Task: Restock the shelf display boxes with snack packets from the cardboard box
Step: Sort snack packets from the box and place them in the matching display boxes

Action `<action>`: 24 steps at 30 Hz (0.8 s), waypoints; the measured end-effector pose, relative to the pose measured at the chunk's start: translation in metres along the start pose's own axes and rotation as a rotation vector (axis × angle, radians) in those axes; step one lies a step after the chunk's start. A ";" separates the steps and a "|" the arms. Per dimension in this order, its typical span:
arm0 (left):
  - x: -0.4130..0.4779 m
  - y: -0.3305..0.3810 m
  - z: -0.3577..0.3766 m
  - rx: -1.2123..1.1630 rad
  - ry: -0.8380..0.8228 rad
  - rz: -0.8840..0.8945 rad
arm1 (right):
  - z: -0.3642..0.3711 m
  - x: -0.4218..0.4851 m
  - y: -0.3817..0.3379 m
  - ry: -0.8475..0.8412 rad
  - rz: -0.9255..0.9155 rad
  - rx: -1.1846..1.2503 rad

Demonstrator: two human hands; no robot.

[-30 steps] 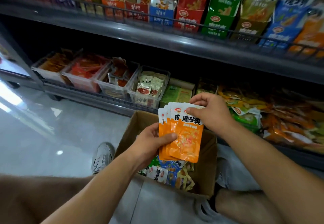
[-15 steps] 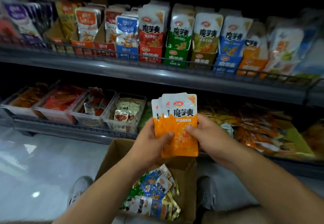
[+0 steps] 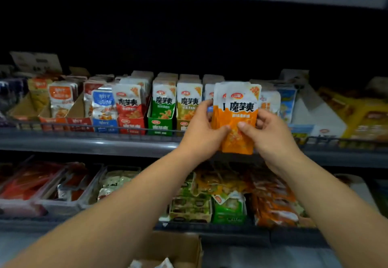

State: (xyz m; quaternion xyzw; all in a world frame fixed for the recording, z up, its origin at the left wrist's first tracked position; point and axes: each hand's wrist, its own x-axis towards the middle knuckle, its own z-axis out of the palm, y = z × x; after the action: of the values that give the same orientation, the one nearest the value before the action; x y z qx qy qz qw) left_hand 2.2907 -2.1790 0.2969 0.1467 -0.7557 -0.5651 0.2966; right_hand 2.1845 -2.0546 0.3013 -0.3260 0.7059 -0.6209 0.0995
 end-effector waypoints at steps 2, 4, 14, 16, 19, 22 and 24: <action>0.026 0.008 0.013 0.128 0.070 0.078 | -0.011 0.022 -0.004 0.072 -0.085 -0.077; 0.049 0.013 0.026 0.254 0.133 0.143 | -0.018 0.043 -0.006 0.131 -0.146 -0.129; 0.105 0.001 0.045 0.531 0.223 0.282 | -0.028 0.094 0.020 0.257 -0.246 -0.359; 0.108 -0.001 0.045 0.531 0.221 0.287 | -0.028 0.098 0.023 0.259 -0.256 -0.372; 0.110 -0.003 0.047 0.547 0.206 0.310 | -0.028 0.101 0.025 0.232 -0.255 -0.328; 0.110 -0.006 0.049 0.539 0.183 0.299 | -0.030 0.103 0.028 0.187 -0.246 -0.336; 0.111 -0.008 0.050 0.526 0.187 0.270 | -0.031 0.103 0.029 0.181 -0.255 -0.387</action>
State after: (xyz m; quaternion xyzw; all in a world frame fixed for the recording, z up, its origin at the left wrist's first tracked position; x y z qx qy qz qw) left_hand 2.1727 -2.2052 0.3113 0.1678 -0.8581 -0.2898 0.3892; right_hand 2.0785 -2.0895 0.3079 -0.3684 0.7708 -0.5084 -0.1078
